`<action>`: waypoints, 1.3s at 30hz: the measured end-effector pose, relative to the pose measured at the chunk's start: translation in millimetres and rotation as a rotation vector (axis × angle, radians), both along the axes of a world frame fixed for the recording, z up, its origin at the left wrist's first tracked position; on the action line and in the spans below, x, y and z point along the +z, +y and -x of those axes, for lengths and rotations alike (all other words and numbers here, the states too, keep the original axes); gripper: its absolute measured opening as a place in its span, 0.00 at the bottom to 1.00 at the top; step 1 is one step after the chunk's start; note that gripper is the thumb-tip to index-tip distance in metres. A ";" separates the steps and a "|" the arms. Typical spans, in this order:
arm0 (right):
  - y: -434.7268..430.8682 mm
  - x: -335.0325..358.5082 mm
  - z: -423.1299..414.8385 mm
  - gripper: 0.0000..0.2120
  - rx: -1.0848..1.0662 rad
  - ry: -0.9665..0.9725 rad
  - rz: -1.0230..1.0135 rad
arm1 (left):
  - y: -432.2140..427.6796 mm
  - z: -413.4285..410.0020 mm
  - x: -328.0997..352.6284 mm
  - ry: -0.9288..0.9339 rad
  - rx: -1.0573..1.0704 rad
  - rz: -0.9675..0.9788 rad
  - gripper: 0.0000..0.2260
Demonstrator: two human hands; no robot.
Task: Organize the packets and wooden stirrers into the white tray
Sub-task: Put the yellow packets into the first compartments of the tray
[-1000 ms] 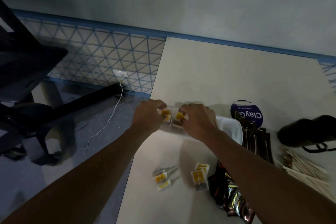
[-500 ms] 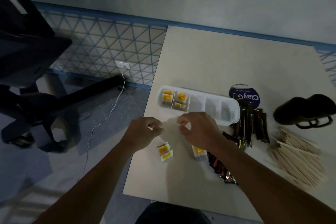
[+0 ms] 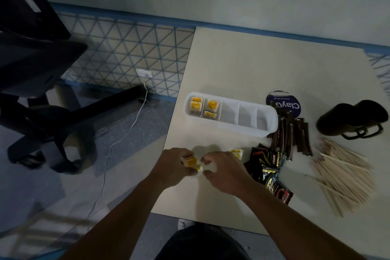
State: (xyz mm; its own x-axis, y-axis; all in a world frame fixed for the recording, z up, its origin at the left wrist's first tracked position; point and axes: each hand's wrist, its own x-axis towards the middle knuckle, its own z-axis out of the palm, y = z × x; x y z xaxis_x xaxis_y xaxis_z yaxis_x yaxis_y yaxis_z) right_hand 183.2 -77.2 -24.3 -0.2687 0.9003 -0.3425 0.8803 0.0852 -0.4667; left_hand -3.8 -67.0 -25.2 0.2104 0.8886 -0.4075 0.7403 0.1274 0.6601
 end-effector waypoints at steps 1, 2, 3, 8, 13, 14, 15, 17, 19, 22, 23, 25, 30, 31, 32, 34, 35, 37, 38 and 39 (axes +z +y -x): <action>-1.4 -0.5 -0.1 0.17 -0.003 -0.003 -0.014 | -0.9 -2.0 -0.8 0.019 -0.003 -0.017 0.23; -1.8 -0.9 -0.7 0.16 -0.010 -0.003 -0.038 | -1.6 -3.6 -1.8 0.043 -0.002 -0.036 0.20; -1.4 -1.0 -2.4 0.16 -0.026 -0.001 -0.062 | -2.1 -5.1 -3.0 0.061 0.005 -0.055 0.18; 5.0 6.2 -27.1 0.15 -0.131 -0.026 -0.162 | -3.3 -11.9 -7.4 0.120 0.079 -0.125 0.15; 11.1 16.2 -61.8 0.19 -0.211 -0.050 -0.154 | -0.6 -16.1 -10.0 0.104 0.088 -0.132 0.14; 11.6 17.0 -67.3 0.20 -0.217 -0.044 -0.143 | 0.3 -17.2 -9.8 0.098 0.094 -0.128 0.14; 11.9 17.2 -72.5 0.21 -0.218 -0.040 -0.130 | 1.2 -18.6 -9.8 0.097 0.093 -0.129 0.14; 12.1 15.4 -79.9 0.23 -0.211 -0.043 -0.099 | 3.1 -21.3 -10.0 0.108 0.073 -0.143 0.13; 12.0 12.1 -84.0 0.24 -0.195 -0.053 -0.058 | 4.6 -24.0 -8.8 0.117 0.061 -0.151 0.11; 14.0 6.5 -84.3 0.21 -0.187 -0.065 0.002 | 6.2 -27.3 -7.7 0.125 0.054 -0.160 0.11; 15.7 4.9 -83.8 0.19 -0.183 -0.074 0.010 | 6.3 -28.8 -7.1 0.130 0.052 -0.165 0.11; 19.0 3.3 -82.0 0.16 -0.168 -0.087 0.016 | 6.2 -31.3 -6.2 0.138 0.057 -0.168 0.10; 26.1 -1.7 -82.2 0.09 -0.132 -0.092 0.003 | 6.4 -34.8 -6.4 0.140 0.074 -0.165 0.11; 27.4 -2.3 -83.2 0.09 -0.129 -0.082 -0.009 | 6.7 -35.6 -6.1 0.137 0.080 -0.166 0.12; 28.4 -2.8 -83.3 0.08 -0.130 -0.071 -0.021 | 6.8 -35.7 -5.6 0.133 0.084 -0.168 0.11; 30.4 -2.9 -85.1 0.07 -0.132 -0.046 -0.056 | 7.4 -37.2 -4.4 0.133 0.089 -0.177 0.11; 31.0 -3.0 -85.5 0.07 -0.134 -0.034 -0.076 | 8.0 -37.1 -3.9 0.135 0.091 -0.180 0.11; 34.6 -0.9 -88.6 0.06 -0.129 -0.002 -0.118 | 10.4 -38.7 -1.0 0.148 0.111 -0.186 0.10; 36.6 1.0 -89.7 0.05 -0.127 0.014 -0.136 | 12.3 -39.4 0.5 0.154 0.120 -0.187 0.10; 39.1 3.7 -91.0 0.05 -0.124 0.032 -0.156 | 14.6 -40.8 2.5 0.158 0.129 -0.189 0.10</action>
State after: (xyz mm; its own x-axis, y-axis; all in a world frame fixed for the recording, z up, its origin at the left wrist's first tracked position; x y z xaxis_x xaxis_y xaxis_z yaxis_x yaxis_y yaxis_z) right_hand 274.2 -38.0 -20.6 -0.1608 0.9686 -0.1898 0.8735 0.0501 -0.4842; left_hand 37.0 -52.4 -22.7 0.0380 0.9672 -0.2511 0.8214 0.1129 0.5591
